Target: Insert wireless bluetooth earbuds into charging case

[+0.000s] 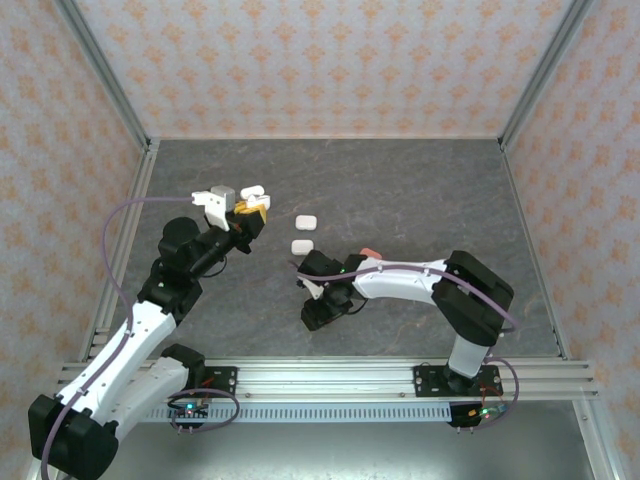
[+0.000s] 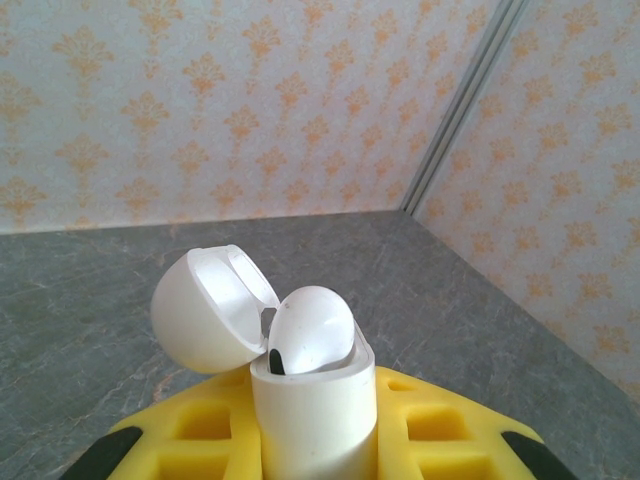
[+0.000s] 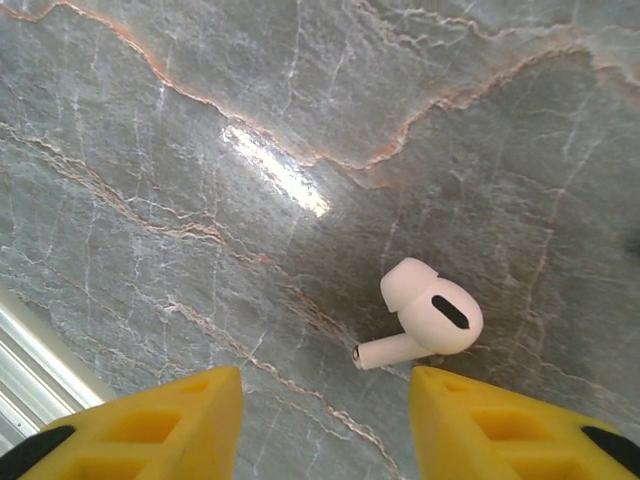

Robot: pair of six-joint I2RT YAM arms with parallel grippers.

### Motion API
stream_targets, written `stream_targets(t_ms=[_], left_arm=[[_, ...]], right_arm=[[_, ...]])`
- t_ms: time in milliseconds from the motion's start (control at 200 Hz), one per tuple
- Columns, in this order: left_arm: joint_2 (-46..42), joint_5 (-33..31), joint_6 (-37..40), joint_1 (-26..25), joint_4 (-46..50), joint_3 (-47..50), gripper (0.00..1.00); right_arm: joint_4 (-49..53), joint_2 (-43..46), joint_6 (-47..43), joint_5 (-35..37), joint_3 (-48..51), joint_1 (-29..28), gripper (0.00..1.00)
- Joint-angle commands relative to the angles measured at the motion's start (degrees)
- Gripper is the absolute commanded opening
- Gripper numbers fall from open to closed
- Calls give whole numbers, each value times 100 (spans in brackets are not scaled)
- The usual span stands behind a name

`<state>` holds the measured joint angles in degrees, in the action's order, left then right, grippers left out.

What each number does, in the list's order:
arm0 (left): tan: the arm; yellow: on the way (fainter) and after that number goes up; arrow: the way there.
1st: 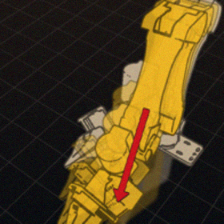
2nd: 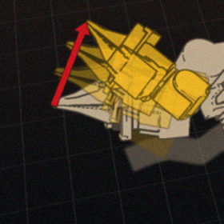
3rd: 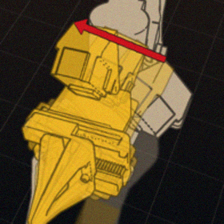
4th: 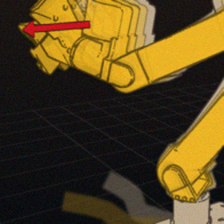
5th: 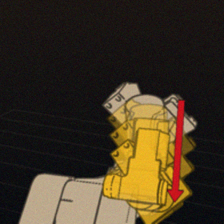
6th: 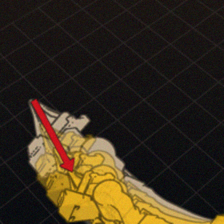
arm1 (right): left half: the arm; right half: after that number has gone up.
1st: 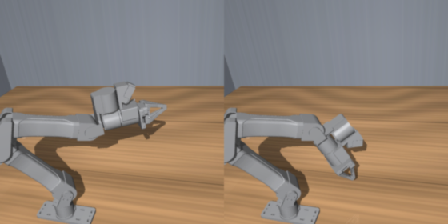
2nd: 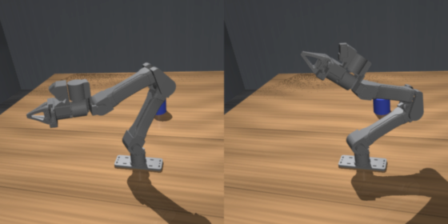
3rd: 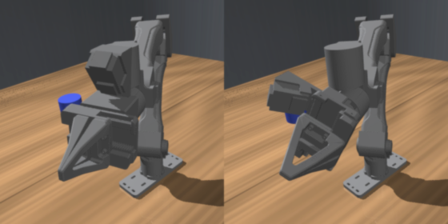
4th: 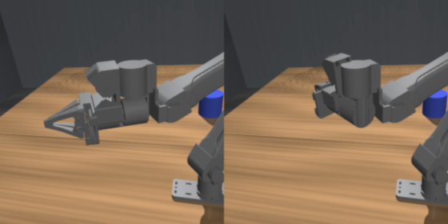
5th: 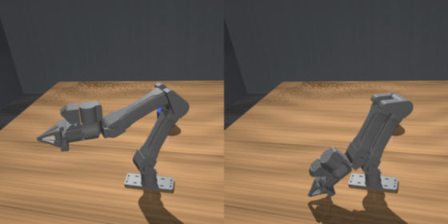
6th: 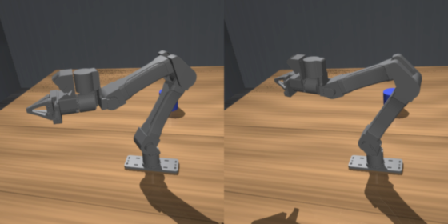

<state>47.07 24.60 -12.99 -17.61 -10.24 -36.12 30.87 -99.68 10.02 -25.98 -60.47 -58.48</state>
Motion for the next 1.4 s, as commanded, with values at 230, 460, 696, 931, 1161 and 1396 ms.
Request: stream_targets(t_ms=[230, 460, 696, 931, 1161, 1396], left_arm=[[-182, -85, 95, 20, 14, 17, 0], [-351, -161, 191, 21, 215, 8, 0], [-379, -178, 188, 25, 208, 57, 0], [-383, -180, 166, 23, 179, 70, 0], [-409, -167, 166, 21, 207, 70, 0], [-400, -150, 148, 25, 174, 75, 0]], right_arm=[[516, -92, -283, 862, -573, 179, 44], [273, -444, -256, 742, -659, 223, 44], [119, -572, -168, 438, -524, 224, 42], [112, -662, -158, 248, -466, 214, 32], [243, -628, -207, 327, -457, 214, 25], [325, -509, -293, 532, -470, 214, 21]])
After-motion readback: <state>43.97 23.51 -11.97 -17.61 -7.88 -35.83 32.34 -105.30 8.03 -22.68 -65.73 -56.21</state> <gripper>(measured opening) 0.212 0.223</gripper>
